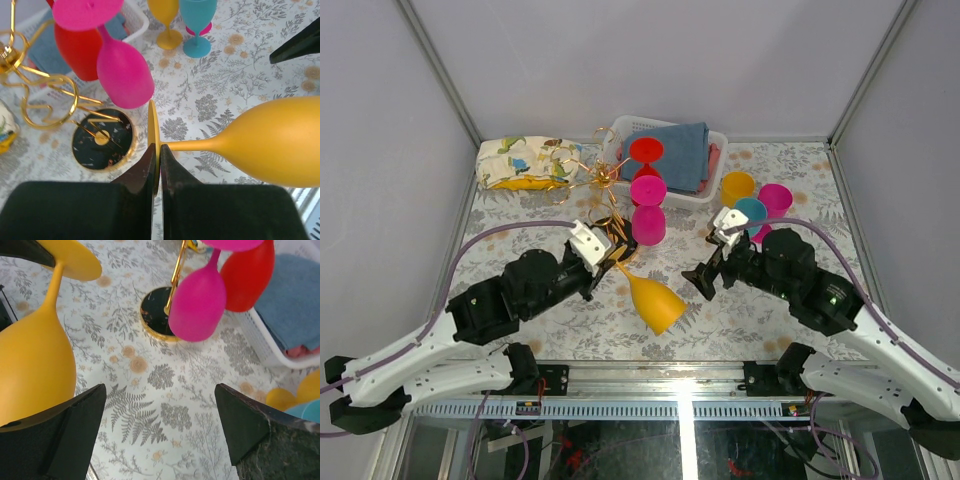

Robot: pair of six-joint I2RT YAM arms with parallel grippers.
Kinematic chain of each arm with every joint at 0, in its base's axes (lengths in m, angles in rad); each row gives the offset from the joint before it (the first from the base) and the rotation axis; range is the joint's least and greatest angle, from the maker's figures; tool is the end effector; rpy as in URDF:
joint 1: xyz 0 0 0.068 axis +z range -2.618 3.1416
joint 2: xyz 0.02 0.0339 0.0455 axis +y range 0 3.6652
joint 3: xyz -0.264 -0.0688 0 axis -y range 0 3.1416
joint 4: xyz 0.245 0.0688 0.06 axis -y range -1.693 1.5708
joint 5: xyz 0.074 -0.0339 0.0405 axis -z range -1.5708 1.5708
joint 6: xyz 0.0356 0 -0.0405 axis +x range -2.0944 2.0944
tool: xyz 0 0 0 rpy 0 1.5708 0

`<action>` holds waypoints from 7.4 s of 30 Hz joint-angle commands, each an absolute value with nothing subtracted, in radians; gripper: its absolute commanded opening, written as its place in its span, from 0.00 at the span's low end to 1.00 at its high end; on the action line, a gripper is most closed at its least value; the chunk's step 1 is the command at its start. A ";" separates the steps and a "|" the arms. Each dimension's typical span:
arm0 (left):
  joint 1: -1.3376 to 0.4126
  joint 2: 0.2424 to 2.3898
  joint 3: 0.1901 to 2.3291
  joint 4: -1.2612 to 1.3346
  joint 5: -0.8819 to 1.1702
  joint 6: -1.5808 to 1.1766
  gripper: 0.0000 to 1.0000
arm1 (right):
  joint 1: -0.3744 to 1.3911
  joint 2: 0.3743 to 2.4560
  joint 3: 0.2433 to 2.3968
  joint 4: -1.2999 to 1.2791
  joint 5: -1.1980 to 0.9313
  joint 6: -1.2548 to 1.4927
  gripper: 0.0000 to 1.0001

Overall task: Place the wine glass upside down on the wine glass rack
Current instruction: Turn the wine glass upside down at the wine rack.

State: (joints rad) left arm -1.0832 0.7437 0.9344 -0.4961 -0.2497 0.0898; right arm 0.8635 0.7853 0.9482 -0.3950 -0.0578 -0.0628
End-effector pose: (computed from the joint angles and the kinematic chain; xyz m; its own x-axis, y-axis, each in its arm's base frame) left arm 0.0820 -0.1358 0.3650 -0.0734 0.3240 -0.9432 0.7553 0.6357 0.1595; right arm 0.1102 0.1320 0.3739 -0.0993 -0.2125 -0.9721 -0.8032 0.5938 -0.0478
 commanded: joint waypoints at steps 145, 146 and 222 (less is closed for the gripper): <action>-1.086 0.803 0.816 -0.119 -0.176 -0.330 0.43 | 0.868 0.835 0.732 0.391 -0.452 -0.500 0.01; -1.086 0.803 0.818 -0.118 -0.175 -0.330 0.45 | 0.868 0.835 0.730 0.392 -0.457 -0.498 0.01; -1.006 0.418 0.489 0.200 -0.402 -0.152 0.00 | 0.868 0.733 0.649 0.232 -0.067 -0.310 0.65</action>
State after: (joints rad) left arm -1.0500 0.4595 0.5110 0.0822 -0.3321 -0.1551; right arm 0.8696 0.7414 0.6456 0.1917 -0.1127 -0.3386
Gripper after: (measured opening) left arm 0.079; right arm 0.645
